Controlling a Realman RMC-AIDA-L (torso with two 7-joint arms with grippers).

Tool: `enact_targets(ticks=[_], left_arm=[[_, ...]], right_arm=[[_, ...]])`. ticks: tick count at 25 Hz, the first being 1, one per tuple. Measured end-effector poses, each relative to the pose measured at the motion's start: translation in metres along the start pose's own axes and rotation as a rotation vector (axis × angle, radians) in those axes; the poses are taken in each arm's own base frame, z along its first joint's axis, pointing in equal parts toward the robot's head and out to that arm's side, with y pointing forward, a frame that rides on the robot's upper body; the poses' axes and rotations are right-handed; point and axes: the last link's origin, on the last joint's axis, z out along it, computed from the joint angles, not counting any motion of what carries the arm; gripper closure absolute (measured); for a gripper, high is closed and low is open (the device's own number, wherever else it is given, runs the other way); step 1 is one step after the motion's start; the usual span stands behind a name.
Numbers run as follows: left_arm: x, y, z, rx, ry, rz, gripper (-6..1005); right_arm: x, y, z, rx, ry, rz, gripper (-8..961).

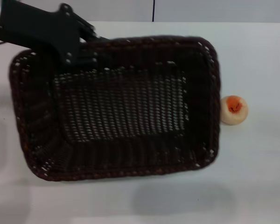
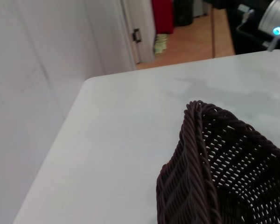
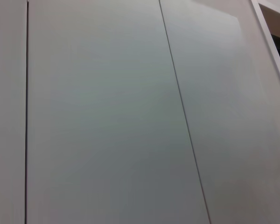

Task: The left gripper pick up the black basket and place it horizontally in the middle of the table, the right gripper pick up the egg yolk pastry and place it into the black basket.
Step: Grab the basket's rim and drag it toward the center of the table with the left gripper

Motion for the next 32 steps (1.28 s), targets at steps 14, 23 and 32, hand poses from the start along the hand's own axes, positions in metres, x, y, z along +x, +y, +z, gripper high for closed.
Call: enact_targets(ticks=[14, 23, 32], left_arm=[[0.012, -0.002, 0.054, -0.023, -0.012, 0.025, 787], [0.010, -0.003, 0.064, -0.039, -0.034, 0.021, 784], [0.015, -0.002, 0.066, -0.049, -0.015, 0.019, 781]], right_arm=[[-0.001, -0.002, -0.004, -0.002, -0.001, -0.005, 271], [0.000, -0.003, -0.001, 0.000, -0.006, -0.011, 271], [-0.001, -0.003, 0.001, 0.000, -0.011, -0.011, 271]])
